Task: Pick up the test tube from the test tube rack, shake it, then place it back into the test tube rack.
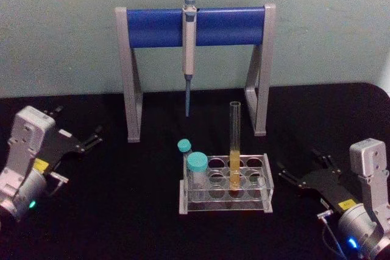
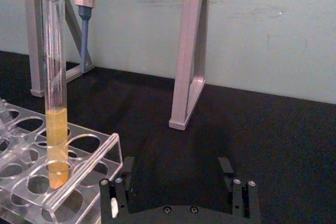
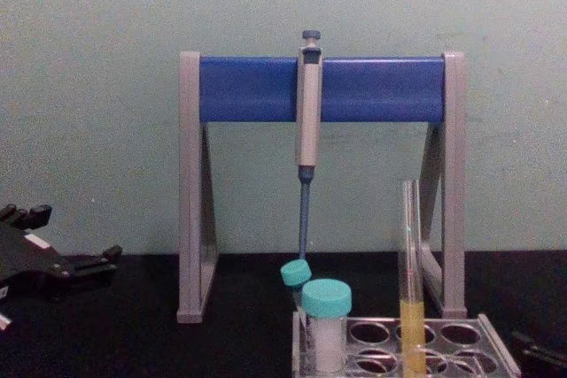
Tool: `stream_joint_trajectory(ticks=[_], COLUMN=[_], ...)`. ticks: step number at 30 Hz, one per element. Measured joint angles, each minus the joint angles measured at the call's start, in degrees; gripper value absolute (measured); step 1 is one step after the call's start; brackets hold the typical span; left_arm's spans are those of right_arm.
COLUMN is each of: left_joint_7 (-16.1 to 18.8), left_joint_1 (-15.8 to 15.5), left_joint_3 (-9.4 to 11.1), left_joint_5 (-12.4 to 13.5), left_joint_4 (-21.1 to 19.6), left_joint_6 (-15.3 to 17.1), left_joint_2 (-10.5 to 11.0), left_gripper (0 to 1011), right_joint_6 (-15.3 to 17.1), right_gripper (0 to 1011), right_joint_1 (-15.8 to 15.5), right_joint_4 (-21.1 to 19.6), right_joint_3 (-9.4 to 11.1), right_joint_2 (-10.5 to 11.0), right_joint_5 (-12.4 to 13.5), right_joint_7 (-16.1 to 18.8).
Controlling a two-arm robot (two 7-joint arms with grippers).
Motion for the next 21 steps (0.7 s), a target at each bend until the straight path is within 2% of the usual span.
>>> stream_joint_trajectory(ticks=[21], left_joint_7=[0.0], left_joint_1=[0.0], left_joint_3=[0.0], left_joint_5=[0.0], left_joint_4=[0.0], left_joint_6=[0.0], left_joint_2=[0.0], left_gripper=[1010], right_joint_6=[0.0], right_gripper=[1000], right_joint_1=[0.0], right_joint_4=[0.0], right_joint_3=[0.0], right_joint_2=[0.0], right_joint_5=[0.0], right_joint_7=[0.0])
